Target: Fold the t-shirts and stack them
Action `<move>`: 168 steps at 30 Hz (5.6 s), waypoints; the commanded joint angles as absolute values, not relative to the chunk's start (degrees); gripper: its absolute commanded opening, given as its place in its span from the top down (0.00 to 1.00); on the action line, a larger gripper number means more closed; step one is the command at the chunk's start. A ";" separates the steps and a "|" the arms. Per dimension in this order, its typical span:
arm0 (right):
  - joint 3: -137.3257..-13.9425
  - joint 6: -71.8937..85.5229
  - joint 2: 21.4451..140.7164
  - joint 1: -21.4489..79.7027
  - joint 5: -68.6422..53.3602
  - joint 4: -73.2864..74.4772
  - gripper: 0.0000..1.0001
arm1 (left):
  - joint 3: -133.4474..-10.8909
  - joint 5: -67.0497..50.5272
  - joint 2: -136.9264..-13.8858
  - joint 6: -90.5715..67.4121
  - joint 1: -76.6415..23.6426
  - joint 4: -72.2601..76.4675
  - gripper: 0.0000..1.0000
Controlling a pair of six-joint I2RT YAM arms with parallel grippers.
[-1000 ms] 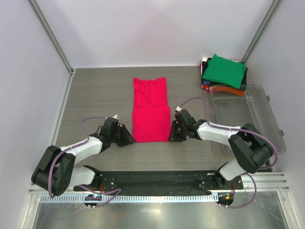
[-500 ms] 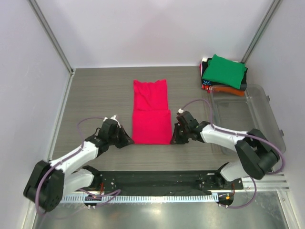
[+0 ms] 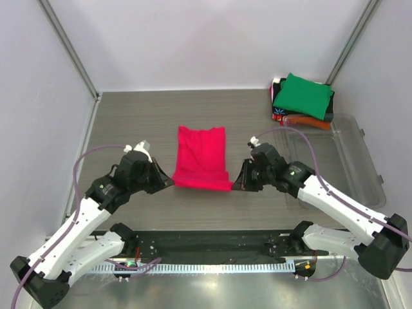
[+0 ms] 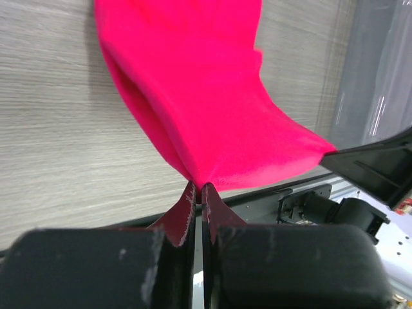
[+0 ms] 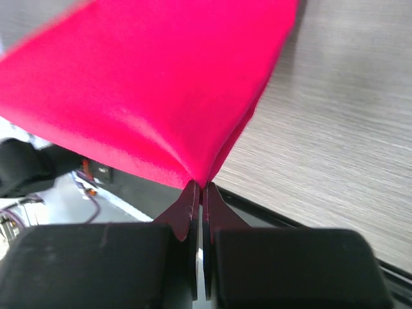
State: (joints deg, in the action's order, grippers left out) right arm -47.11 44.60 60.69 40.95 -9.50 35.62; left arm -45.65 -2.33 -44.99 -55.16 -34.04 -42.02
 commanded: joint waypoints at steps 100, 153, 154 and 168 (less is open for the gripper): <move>-94.63 20.22 123.03 16.35 -23.20 24.08 0.05 | -52.91 10.37 -53.97 -26.72 -24.52 -47.63 0.21; -107.75 0.88 108.99 10.46 -1.49 39.20 0.99 | -48.96 13.01 -37.00 -27.42 -24.43 -45.26 0.21; -108.62 0.36 108.38 10.20 -1.41 39.29 0.99 | -49.04 12.83 -37.00 -27.33 -24.52 -45.26 0.21; -122.07 -8.08 106.97 6.77 3.60 39.29 0.99 | -48.96 11.87 -38.50 -27.07 -24.52 -45.00 0.21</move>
